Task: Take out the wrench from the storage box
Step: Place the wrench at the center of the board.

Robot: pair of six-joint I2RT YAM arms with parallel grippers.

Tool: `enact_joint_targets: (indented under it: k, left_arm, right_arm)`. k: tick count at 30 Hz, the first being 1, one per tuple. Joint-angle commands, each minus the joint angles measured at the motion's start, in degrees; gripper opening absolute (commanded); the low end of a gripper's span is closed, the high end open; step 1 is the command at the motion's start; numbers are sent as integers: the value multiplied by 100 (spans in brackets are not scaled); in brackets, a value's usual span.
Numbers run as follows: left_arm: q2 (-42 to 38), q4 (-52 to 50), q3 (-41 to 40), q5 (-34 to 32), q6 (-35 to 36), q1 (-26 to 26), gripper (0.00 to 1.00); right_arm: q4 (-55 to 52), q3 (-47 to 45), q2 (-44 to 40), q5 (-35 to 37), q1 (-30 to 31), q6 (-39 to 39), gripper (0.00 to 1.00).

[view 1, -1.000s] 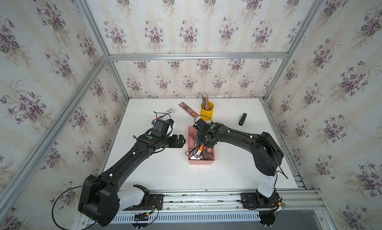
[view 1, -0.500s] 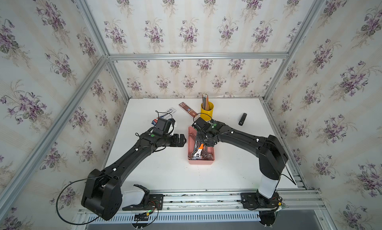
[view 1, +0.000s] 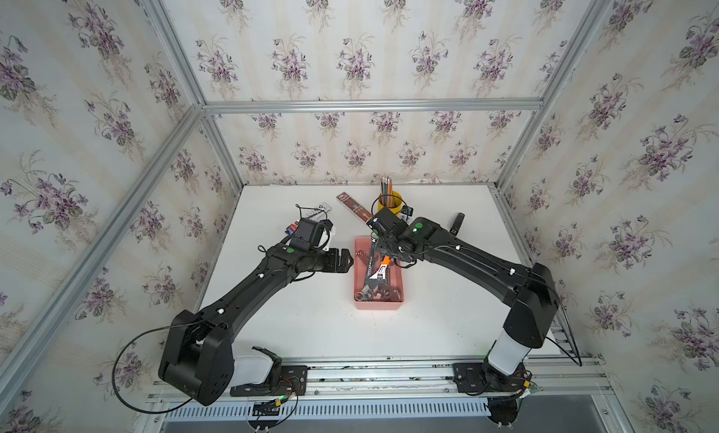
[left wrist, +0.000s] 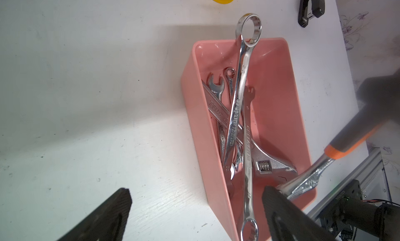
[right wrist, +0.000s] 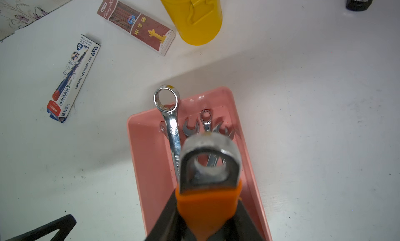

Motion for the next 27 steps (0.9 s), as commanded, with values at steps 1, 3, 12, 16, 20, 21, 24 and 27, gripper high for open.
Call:
enact_joint_targets:
  k: [1,3,12,16,20,21,24,27]
  left_arm:
    - [24,7,100,47,75,-4,99]
    - [40,-23,136,50,92,-4,99]
    - [90,36,184,65,-13,0,99]
    - [108,11,221,66,-5,0,99]
    - [142,20,252,139,-24,3,99]
    - [158,14,268,215,-23,4,99]
    - [182,-42,327,212,-5,-3,99]
    - [161,-81,349,197,4,-3,99]
  right_arm:
    - [-167,79,-179,299,-50,-391,8]
    - [-213,86,-309,363,-127,-604,7]
    - [166,-592,-1132,-421,-870,-2282,7]
    - [471,-1341,-1447,-1038,-1445,-3323,7]
    - [1011,-2027,-1547,-1490,-1805,-3891,8]
    - [1138,-2159,-1504,-1546,-2030,-3983,8]
    - [1568,-2422,-1250,-1796,-2180,-4127,8]
    - [1972,-2580,-969,-2066,-2253,-4185,8]
